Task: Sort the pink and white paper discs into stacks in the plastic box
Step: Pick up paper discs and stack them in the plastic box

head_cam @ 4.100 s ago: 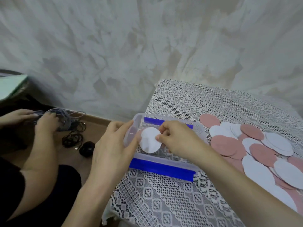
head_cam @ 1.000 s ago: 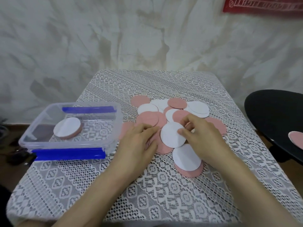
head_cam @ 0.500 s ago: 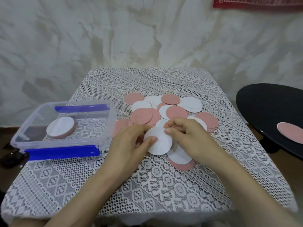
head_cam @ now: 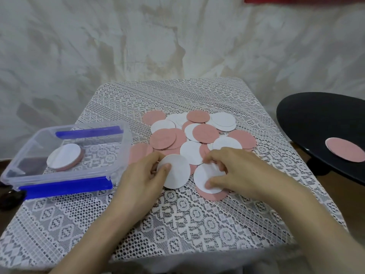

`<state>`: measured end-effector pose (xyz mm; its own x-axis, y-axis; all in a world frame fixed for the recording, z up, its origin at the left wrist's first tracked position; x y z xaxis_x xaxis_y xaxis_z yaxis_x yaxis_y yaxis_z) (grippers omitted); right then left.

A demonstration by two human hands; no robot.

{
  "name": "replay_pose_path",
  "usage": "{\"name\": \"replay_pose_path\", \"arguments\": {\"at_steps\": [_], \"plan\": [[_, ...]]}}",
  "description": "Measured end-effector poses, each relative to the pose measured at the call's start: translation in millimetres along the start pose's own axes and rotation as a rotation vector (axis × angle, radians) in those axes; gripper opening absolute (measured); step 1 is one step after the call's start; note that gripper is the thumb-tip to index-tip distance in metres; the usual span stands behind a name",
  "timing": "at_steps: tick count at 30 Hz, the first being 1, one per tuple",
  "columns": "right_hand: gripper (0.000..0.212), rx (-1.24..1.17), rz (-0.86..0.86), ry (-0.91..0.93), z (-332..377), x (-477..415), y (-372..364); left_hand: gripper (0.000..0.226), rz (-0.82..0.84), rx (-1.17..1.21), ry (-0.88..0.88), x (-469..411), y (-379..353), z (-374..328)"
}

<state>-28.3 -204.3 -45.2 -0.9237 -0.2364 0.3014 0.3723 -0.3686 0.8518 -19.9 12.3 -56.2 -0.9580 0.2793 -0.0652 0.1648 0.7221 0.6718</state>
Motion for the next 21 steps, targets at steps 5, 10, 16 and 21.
{"name": "replay_pose_path", "arguments": {"at_steps": [5, 10, 16, 21], "plan": [[0.052, -0.063, -0.057, 0.000, 3.3, -7.3, -1.0, 0.010, 0.020, 0.070, 0.019, -3.2, -3.5, 0.4], [0.034, -0.181, -0.204, 0.038, 5.6, -25.7, 3.3, 0.010, 0.015, 0.088, 0.036, -4.8, -2.3, 3.1], [0.016, -0.367, -0.353, 0.074, -4.1, -25.3, 10.6, 0.016, 0.045, 0.050, -0.005, -5.2, -2.4, 2.1], [0.027, -0.570, -0.274, 0.108, -4.3, -23.9, 4.9, 0.014, 0.071, 0.131, -0.009, -3.0, -4.2, 0.4]]}}
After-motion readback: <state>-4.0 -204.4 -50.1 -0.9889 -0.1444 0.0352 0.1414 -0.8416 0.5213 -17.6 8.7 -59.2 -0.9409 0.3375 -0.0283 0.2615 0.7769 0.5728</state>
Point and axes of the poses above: each hand's wrist, its own x-axis away from the middle knuckle, its own y-axis out of the back of the hand, z = x × y, the point moved 6 cm from there along -x, towards the middle knuckle, and after that the axes turned 8 degrees about z, right-handed, at the moved point
